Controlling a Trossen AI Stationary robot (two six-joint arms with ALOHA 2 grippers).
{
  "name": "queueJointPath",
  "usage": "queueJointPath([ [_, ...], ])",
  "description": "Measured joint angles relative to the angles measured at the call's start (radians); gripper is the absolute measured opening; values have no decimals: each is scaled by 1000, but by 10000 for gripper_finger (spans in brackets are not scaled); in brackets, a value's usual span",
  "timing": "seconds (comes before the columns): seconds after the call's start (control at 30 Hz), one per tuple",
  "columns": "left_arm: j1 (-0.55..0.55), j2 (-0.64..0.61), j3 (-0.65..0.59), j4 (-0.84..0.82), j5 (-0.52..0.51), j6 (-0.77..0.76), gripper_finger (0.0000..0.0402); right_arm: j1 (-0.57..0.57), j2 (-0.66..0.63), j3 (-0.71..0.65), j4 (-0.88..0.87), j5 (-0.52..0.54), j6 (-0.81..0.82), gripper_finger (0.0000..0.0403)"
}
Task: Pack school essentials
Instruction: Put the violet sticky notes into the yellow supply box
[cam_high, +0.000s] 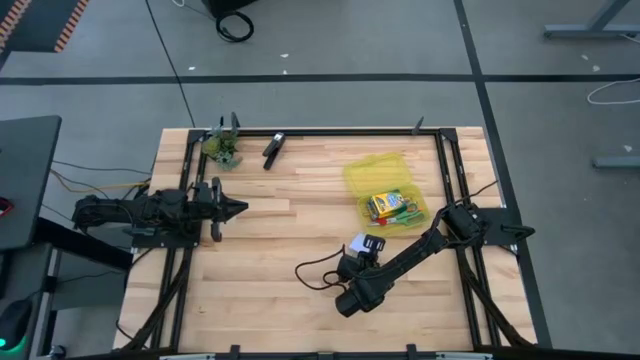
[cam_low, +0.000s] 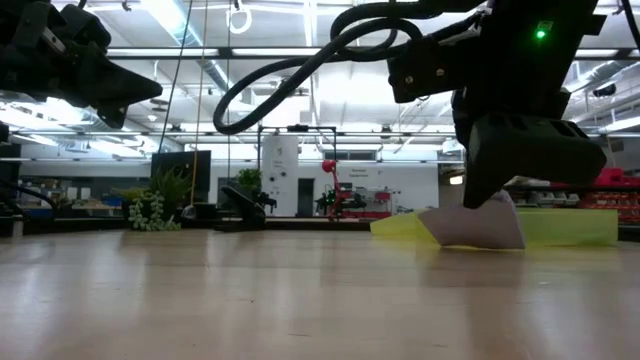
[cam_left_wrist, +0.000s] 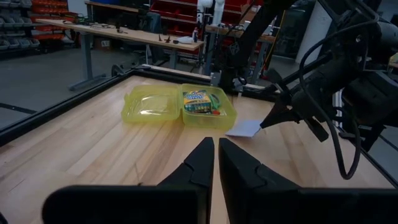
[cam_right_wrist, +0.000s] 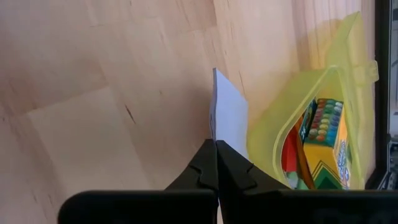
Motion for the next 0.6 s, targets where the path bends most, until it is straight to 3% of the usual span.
queueJointPath([
  [0.6, 0, 0, 0, 0, 0, 0, 35, 5, -2, 0, 3, -40, 8, 0],
])
